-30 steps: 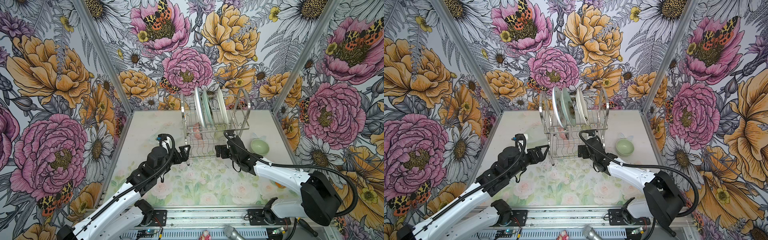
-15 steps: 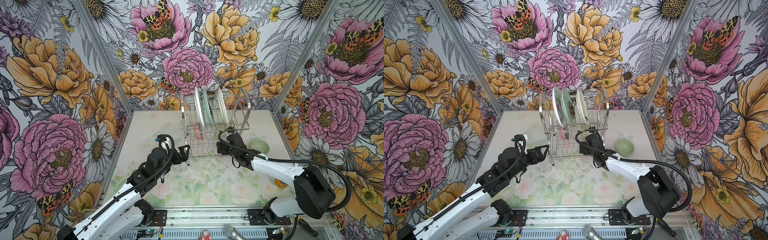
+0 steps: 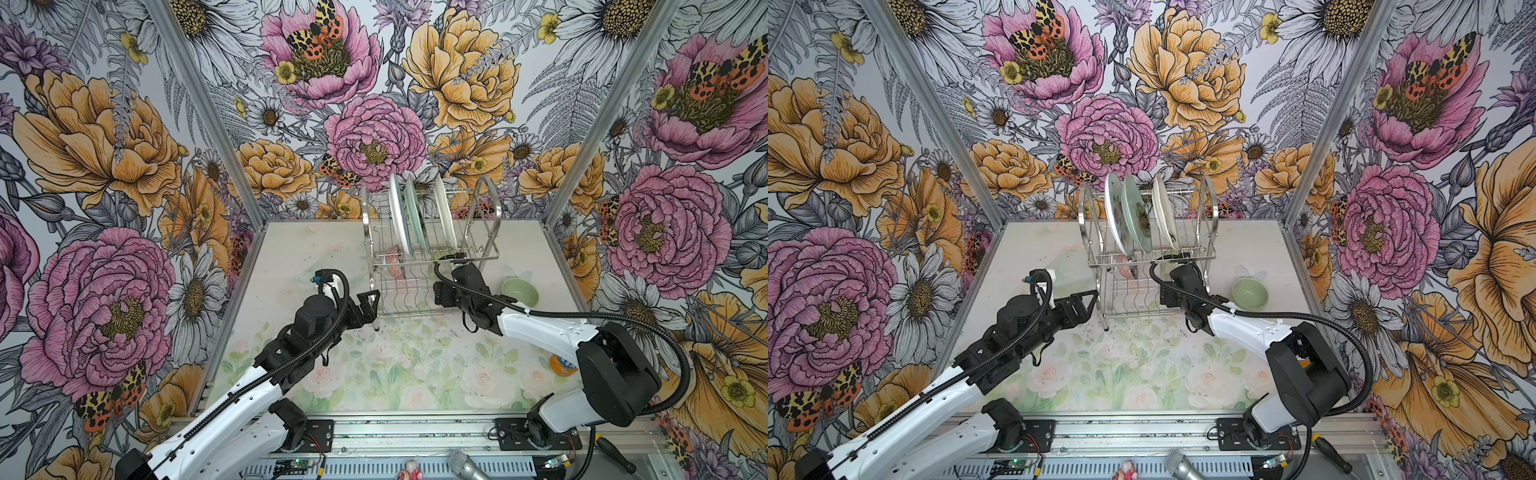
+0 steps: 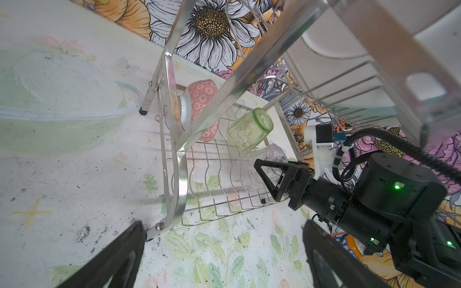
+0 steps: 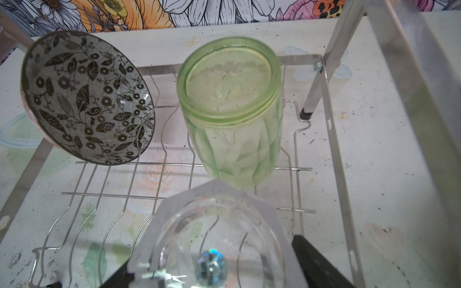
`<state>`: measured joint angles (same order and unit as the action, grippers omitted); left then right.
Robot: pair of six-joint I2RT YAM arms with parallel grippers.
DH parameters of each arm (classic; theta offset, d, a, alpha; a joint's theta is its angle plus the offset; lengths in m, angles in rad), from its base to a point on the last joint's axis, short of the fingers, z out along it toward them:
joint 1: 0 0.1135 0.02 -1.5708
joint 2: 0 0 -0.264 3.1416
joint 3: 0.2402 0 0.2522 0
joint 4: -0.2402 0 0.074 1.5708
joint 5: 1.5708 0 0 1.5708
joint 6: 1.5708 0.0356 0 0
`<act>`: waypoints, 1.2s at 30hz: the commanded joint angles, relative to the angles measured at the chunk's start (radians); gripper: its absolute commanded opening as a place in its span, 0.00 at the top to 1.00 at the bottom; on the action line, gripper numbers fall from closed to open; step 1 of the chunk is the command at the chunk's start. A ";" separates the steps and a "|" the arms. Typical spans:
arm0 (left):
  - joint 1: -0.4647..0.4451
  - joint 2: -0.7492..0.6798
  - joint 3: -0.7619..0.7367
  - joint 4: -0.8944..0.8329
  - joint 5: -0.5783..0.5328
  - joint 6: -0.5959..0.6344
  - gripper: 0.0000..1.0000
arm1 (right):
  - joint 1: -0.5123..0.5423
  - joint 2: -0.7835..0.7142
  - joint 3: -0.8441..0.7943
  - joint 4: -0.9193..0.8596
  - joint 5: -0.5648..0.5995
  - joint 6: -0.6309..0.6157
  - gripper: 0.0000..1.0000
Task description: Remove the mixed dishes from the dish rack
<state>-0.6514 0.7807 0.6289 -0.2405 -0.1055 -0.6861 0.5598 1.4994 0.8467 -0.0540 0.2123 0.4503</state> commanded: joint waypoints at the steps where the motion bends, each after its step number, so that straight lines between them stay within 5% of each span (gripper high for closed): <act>1: 0.007 -0.008 -0.008 0.021 -0.019 -0.007 0.01 | -0.008 0.016 0.040 0.042 -0.008 0.001 0.15; 24: 0.032 -0.021 -0.022 0.017 -0.008 0.000 0.01 | -0.008 0.117 0.082 0.069 0.028 0.019 0.13; 36: 0.057 -0.049 -0.040 0.006 0.002 -0.003 0.01 | -0.008 0.101 0.056 0.092 0.048 0.050 0.25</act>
<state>-0.6048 0.7460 0.6052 -0.2375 -0.1051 -0.6857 0.5568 1.6127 0.8997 -0.0048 0.2401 0.4732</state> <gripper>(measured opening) 0.987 0.799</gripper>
